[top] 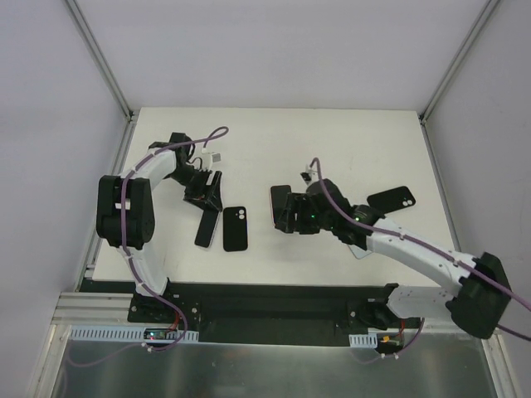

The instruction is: Put the phone into the phone case

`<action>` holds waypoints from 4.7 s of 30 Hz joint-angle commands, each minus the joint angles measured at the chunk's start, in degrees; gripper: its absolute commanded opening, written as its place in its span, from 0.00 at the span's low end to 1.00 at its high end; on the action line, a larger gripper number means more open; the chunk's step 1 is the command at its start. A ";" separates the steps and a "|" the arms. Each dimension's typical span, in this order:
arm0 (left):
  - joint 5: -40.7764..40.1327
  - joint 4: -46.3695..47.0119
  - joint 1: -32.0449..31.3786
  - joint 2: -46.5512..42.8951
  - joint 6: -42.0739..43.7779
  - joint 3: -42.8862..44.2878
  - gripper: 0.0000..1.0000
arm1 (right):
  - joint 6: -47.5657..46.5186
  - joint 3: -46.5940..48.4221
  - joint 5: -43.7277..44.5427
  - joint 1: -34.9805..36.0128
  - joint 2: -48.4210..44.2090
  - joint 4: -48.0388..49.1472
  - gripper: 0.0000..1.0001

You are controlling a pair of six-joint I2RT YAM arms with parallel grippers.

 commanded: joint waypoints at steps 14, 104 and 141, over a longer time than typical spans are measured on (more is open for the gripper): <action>17.04 1.02 3.28 -2.51 -13.98 -2.07 0.00 | 2.22 19.71 2.07 13.88 29.11 8.93 0.60; -19.26 32.58 -9.02 -16.05 -47.11 -33.28 0.00 | -17.30 36.59 -32.03 0.44 54.69 -4.87 0.01; -20.85 28.26 -9.73 -26.60 -47.90 -30.46 0.42 | -18.17 36.85 -15.34 -1.32 46.26 -15.41 0.48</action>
